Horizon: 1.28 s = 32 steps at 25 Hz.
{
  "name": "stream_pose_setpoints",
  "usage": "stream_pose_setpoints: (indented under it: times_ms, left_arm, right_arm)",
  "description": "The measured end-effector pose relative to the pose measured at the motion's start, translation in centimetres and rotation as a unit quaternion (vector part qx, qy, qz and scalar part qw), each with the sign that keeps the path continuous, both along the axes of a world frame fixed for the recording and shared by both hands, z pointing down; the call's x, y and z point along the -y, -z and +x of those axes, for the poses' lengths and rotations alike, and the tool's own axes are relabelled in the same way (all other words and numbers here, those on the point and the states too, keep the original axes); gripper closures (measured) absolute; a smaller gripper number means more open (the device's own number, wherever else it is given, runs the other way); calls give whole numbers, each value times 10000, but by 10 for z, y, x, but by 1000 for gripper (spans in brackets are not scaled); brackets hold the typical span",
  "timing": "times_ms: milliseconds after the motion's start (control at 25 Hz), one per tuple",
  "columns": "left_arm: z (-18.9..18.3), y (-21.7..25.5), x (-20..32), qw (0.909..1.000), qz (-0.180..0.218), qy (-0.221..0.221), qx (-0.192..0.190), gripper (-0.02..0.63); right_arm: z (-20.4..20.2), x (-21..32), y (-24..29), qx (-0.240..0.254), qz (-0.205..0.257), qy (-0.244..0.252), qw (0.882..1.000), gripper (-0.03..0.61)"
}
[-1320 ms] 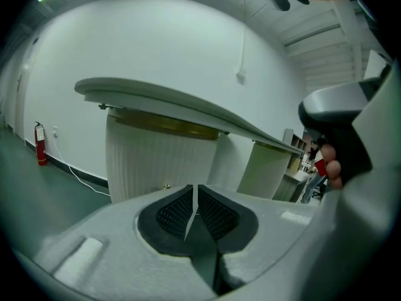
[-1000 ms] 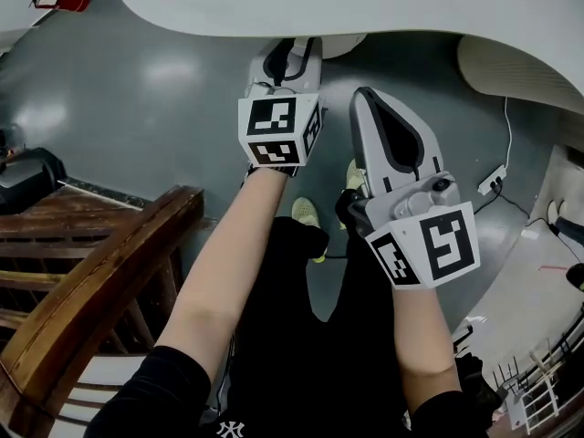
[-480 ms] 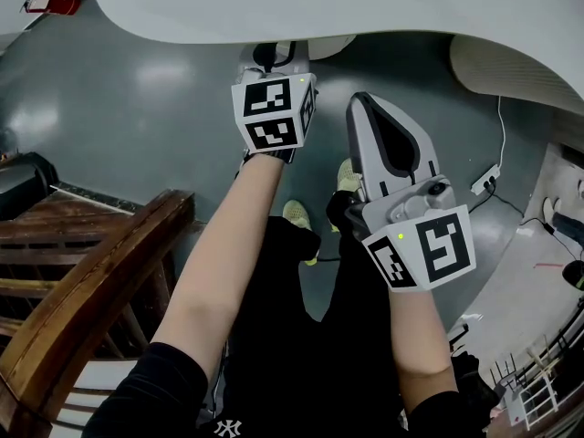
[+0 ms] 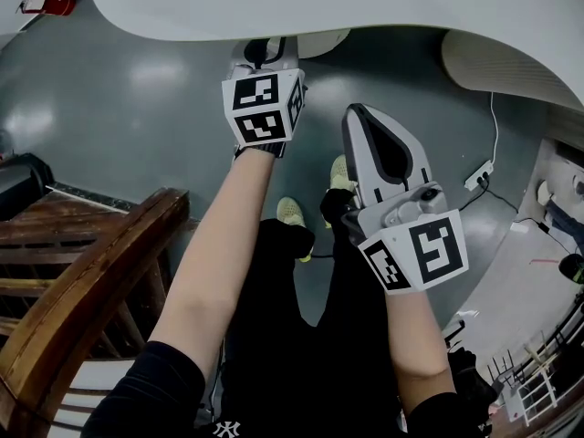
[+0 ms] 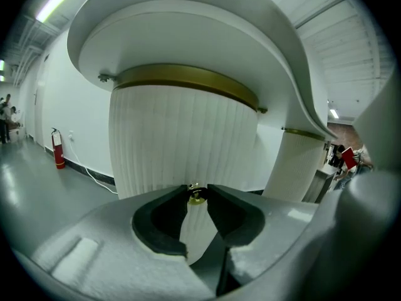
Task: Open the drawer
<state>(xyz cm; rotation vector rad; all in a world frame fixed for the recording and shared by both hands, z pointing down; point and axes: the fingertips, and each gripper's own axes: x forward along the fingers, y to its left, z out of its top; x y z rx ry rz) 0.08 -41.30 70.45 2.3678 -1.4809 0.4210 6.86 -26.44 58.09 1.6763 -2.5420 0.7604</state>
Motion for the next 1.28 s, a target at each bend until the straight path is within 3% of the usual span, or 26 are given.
stream_pose_setpoints:
  times_ms: [280, 560, 1280]
  left_arm:
    - [-6, -2, -31, 9999, 24, 65, -101, 508]
    - [-12, -4, -68, 9996, -216, 48, -178, 508]
    - [-32, -10, -168, 9975, -610, -310, -196, 508]
  right_arm:
    - [2, -12, 2, -16, -104, -33, 9999, 563]
    - [-4, -29, 6, -43, -266, -39, 9996, 563]
    - [-36, -91, 6, -276, -526, 4, 9982, 563]
